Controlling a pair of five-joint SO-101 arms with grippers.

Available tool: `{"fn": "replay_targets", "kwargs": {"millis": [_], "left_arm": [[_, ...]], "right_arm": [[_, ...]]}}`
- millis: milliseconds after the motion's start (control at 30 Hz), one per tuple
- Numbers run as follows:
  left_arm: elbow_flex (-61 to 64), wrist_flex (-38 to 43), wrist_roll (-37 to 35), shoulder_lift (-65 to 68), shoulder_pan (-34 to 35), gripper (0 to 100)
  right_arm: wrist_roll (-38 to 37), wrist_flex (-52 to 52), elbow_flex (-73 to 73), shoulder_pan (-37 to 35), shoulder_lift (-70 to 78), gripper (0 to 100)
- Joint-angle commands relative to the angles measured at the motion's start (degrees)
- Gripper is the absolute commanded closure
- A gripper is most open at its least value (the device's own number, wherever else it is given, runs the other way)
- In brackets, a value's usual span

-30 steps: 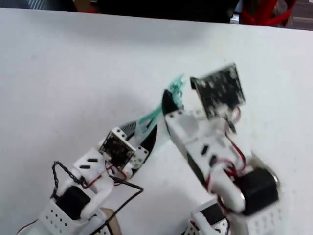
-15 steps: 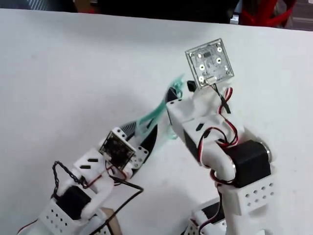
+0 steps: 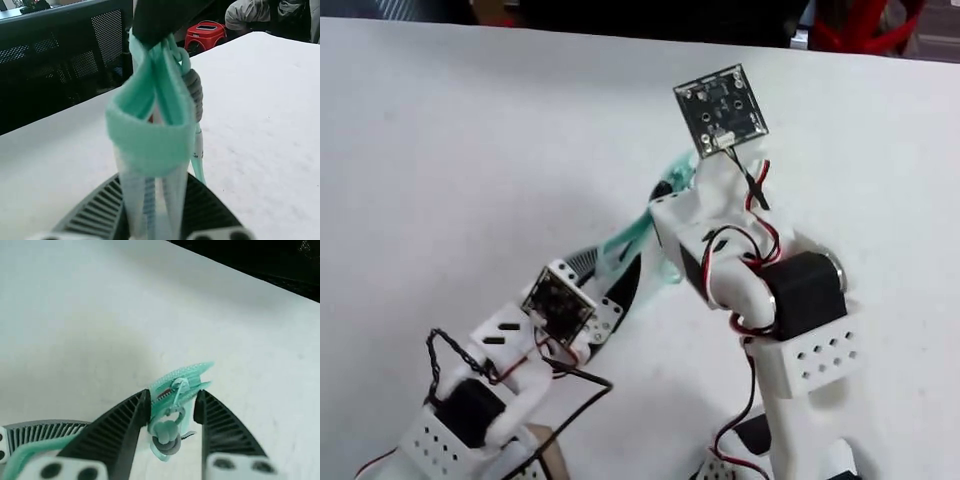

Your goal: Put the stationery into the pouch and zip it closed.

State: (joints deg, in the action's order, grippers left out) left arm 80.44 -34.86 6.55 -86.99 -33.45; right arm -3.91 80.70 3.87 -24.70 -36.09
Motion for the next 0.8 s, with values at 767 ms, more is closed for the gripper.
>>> {"fn": "replay_targets", "kwargs": {"millis": [767], "left_arm": [[-5.1, -9.8, -13.4, -6.8, 8.7, 85]], "right_arm": [[-3.9, -0.2, -2.0, 0.3, -0.9, 97.9]]}}
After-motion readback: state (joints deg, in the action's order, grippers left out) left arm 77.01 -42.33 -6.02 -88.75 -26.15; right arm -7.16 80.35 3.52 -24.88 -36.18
